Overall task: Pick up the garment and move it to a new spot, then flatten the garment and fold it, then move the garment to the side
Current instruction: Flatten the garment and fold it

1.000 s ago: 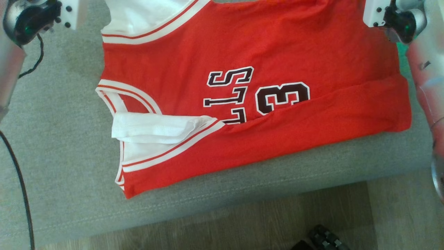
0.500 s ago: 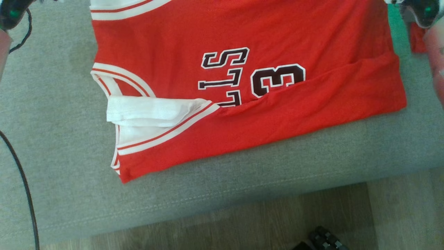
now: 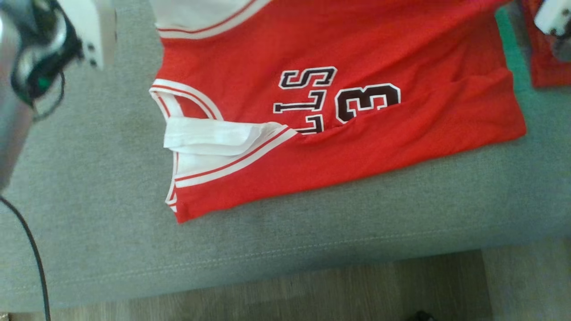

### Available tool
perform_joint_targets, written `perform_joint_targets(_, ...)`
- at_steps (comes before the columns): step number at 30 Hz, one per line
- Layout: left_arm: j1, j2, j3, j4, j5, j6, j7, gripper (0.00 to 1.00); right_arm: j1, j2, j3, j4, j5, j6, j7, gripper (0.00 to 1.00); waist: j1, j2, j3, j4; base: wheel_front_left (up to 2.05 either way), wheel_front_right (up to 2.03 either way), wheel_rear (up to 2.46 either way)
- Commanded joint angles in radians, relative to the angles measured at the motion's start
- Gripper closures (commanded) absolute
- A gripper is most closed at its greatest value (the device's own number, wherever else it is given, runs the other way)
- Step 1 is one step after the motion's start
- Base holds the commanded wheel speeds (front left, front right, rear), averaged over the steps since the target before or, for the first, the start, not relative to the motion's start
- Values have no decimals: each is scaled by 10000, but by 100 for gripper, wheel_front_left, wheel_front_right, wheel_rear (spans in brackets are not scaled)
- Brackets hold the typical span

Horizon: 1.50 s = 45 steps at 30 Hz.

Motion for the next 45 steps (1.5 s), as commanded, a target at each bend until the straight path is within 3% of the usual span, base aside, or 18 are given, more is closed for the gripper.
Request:
perform_joint_targets(1, -165, 613, 532, -474, -99, 117, -100, 100, 100, -232, 54, -463, 147, -2, 68, 100, 1, -1, -68, 80, 0, 0, 0)
perform_joint_targets(15, 3004, 2217, 896, -4661, -918, 1753, 247, 100, 2041, -1452, 240, -2095, 956, -2, 779, 100, 1, -1, -364, 523, 0, 0, 0)
perform_joint_targets(24, 4715, 2899, 857, -6371, -1197, 2712, 373, 100, 3504, -2018, -231, -3047, 1211, -2, 1201, 100, 1, -1, -457, 640, 0, 0, 0)
perform_joint_targets(32, 5908, 2892, 337, -6666, -1219, 3106, 324, 100, 4384, -1919, -687, -3551, 1001, -2, 1368, 100, 1, -1, -447, 581, 0, 0, 0)
perform_joint_targets(38, 6470, 2136, 19, -5819, -1325, 3291, -195, 100, 4744, -1451, -1026, -3505, 672, -2, 1422, 100, 1, -1, -449, 567, 0, 0, 0)
perform_joint_targets(39, 6528, 1991, 3, -5625, -1354, 3301, -329, 100, 4801, -1384, -1063, -3486, 632, -2, 1426, 94, 1, -1, -471, 570, 0, 0, 0)
perform_joint_targets(40, 6577, 1848, -1, -5432, -1354, 3334, -487, 82, 4859, -1320, -1105, -3474, 586, -2, 1407, 65, 1, -1, -507, 568, 0, 0, 0)
perform_joint_targets(41, 6639, 1712, -23, -5247, -1356, 3362, -621, 61, 4909, -1251, -1201, -3455, 554, -2, 1326, 3, 1, -1, -557, 563, 0, 0, 0)
perform_joint_targets(42, 6709, 1553, -21, -5100, -1390, 3411, -766, 21, 4955, -1184, -1342, -3428, 526, -2, 1193, 0, 1, -1, -607, 564, 0, 0, 0)
perform_joint_targets(43, 6848, 1223, 41, -4887, -1437, 3521, -1185, 0, 5069, -1060, -1627, -3432, 475, -2, 822, 0, 1, -1, -730, 571, 0, 0, 0)
perform_joint_targets(45, 7015, 908, 203, -4702, -1392, 3768, -1796, 0, 5244, -943, -1925, -3565, 477, -2, 318, 0, 1, -1, -874, 587, 0, 0, 0)
